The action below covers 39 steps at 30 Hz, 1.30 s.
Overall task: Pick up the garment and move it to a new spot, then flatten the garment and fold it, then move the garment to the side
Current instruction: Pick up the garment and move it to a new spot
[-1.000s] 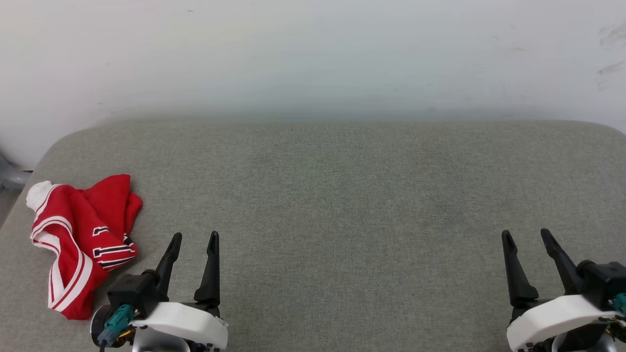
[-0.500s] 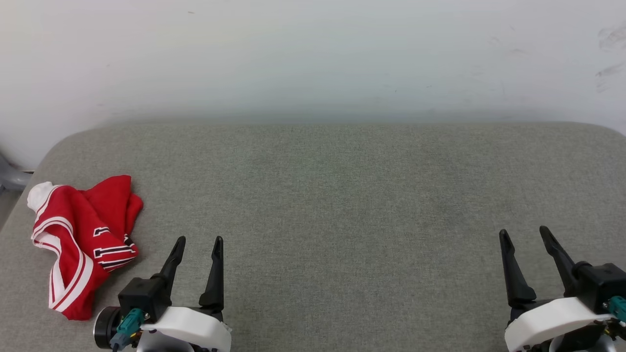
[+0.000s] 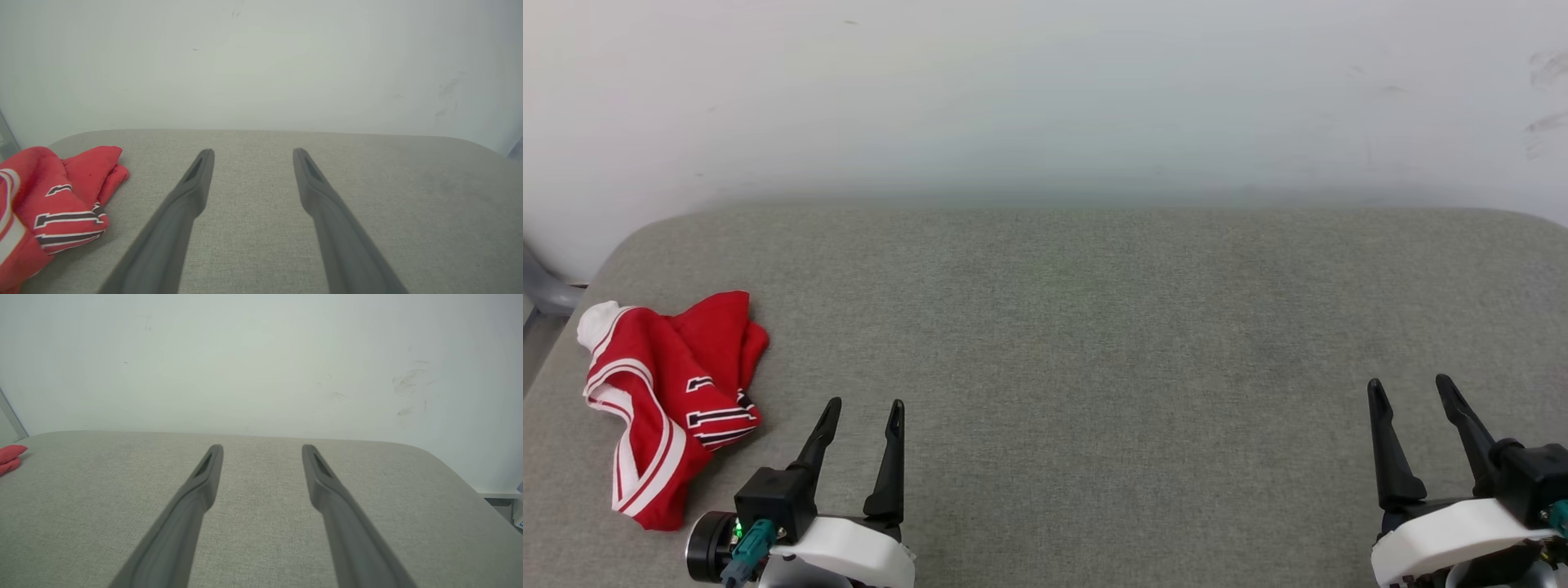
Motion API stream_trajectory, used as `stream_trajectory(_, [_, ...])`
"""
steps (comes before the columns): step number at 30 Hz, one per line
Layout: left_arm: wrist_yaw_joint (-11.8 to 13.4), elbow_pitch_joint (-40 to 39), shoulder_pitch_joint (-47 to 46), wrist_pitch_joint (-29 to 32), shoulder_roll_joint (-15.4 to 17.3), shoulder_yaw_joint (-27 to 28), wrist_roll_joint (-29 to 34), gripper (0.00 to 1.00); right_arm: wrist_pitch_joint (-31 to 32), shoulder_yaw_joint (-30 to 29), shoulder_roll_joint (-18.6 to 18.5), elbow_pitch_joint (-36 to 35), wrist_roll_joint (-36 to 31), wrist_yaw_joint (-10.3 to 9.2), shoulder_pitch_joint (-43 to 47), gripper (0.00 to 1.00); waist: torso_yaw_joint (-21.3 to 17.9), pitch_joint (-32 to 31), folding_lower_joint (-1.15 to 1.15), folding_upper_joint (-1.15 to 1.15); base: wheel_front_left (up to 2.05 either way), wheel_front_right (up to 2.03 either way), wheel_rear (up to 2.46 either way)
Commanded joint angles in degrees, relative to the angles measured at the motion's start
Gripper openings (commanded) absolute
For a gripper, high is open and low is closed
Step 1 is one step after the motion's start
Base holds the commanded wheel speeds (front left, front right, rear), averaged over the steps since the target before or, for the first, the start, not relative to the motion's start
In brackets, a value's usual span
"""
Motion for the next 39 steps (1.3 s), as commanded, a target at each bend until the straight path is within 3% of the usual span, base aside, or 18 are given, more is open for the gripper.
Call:
stream_trajectory(1, [0.0, 0.2, -0.4, -0.3, 0.0, 0.2, 0.1, 1.00, -0.2, 0.0, 0.2, 0.1, -0.1, -0.02, 0.5, 1.00, 0.3, -0.1, 0.00, 0.00, 0.00, 0.00, 0.00])
stream_trajectory(13, [0.3, 1.5, -1.2, -0.3, 0.1, 1.8, 0.3, 1.00, 0.5, 1.2, 0.2, -0.1, 0.7, -0.02, 0.7, 1.00, 6.1, -0.3, 0.00, 0.00, 0.00, 0.00, 0.00])
stream_trajectory(32, [0.9, 0.3, -1.3, -0.3, 1.2, 4.7, 0.9, 1.00, 0.4, 5.0, 0.2, -1.2, 1.1, -0.02, 0.7, 1.00, 22.1, -0.5, 0.00, 0.00, 0.00, 0.00, 0.00])
stream_trajectory(39, [0.5, -0.2, -0.9, -0.3, 1.8, 5.1, 0.5, 1.00, 0.2, 6.0, 0.2, -1.4, 1.1, -0.02, -0.3, 1.00, 26.0, -0.1, 0.00, 0.00, 0.00, 0.00, 0.00])
